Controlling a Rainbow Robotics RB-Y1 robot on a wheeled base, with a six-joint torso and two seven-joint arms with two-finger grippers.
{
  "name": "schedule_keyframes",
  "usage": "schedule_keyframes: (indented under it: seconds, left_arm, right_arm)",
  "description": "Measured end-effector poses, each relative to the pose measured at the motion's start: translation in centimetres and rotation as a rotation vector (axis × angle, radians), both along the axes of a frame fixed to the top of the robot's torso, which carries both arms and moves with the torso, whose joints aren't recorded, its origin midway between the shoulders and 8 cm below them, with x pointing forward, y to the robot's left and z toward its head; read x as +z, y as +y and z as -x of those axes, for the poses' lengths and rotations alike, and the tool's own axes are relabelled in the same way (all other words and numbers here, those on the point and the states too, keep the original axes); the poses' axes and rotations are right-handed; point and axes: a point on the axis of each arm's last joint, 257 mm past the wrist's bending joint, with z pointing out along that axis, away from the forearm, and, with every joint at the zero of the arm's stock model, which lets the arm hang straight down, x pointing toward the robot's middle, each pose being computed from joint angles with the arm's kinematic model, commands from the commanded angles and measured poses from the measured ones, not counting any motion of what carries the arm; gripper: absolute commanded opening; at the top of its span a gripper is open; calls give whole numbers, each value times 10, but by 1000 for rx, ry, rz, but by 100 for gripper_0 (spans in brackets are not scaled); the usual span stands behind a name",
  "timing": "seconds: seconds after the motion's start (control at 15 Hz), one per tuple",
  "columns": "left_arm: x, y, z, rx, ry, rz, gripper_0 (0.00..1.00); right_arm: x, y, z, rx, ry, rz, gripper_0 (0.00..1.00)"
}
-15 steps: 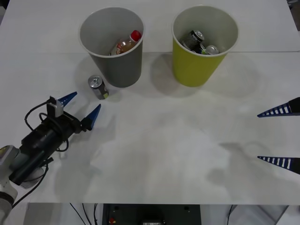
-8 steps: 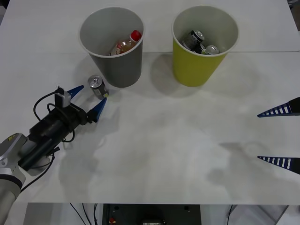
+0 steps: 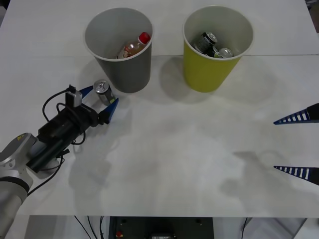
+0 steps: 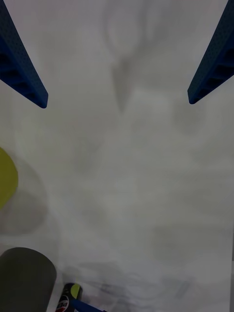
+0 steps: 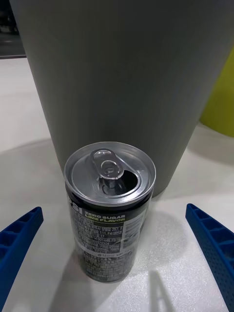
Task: Put the can into the green bin and the plastic bottle into the gray bin
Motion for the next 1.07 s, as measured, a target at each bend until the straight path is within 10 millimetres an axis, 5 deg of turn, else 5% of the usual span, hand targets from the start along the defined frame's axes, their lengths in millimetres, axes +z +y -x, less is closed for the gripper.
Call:
schedule_keyframes:
  seconds: [0.4, 0.47, 0.53, 0.6, 0.67, 1.07]
  left_arm:
    - [-1, -7, -9, 12, 12, -28, 100]
    - [-1, -7, -10, 14, 14, -30, 86]
    - [-2, -8, -10, 13, 16, -31, 23]
    - [-2, -8, -10, 14, 16, -30, 8]
    - [-3, -9, -10, 13, 16, -33, 1]
    - [-5, -11, -8, 2, 14, -55, 0]
  right_arm:
    - [0, 0, 0, 0, 0, 0, 100]
    - [0, 0, 0, 0, 0, 0, 100]
    - [0, 0, 0, 0, 0, 0, 100]
    - [0, 0, 0, 0, 0, 0, 100]
    - [0, 0, 0, 0, 0, 0, 100]
    - [0, 0, 0, 0, 0, 0, 100]
